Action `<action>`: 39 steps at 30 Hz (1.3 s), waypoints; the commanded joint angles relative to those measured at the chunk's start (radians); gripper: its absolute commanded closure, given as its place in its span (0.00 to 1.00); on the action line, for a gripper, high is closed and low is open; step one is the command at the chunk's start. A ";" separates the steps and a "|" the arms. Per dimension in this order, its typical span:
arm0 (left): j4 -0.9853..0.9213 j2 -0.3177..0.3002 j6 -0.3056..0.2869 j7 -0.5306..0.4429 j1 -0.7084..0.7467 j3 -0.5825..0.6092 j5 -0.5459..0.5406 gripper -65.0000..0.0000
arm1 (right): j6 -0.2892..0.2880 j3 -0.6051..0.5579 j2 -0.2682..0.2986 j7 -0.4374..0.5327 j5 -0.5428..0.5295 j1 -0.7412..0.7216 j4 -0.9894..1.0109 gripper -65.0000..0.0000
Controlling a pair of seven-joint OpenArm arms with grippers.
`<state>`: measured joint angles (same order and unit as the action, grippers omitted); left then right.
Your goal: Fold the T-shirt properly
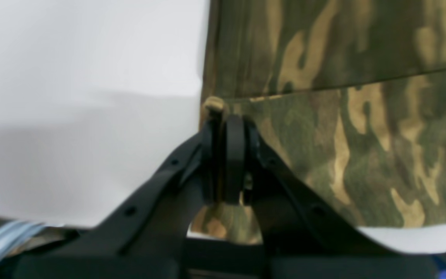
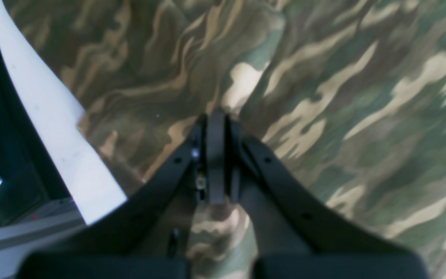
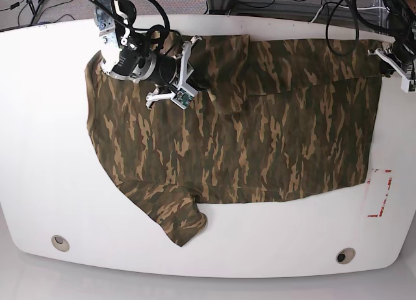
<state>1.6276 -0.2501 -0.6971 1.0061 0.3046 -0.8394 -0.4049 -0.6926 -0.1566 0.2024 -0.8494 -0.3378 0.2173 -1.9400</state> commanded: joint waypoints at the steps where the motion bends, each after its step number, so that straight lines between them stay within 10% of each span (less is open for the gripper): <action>1: 0.087 -0.015 -0.001 -0.008 0.000 -0.008 -0.009 0.98 | -0.006 0.004 0.004 0.022 -0.017 -0.009 -0.046 1.00; 39: 0.234 -0.056 -0.001 -0.010 -0.138 0.119 0.001 0.97 | -0.006 0.280 0.072 0.022 -0.007 -0.012 -0.028 1.00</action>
<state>1.8629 -0.2703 -0.6994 1.0229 0.1993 -0.7452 -0.3904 -0.6998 0.1188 0.2527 -0.8482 -0.3347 0.2264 -1.9636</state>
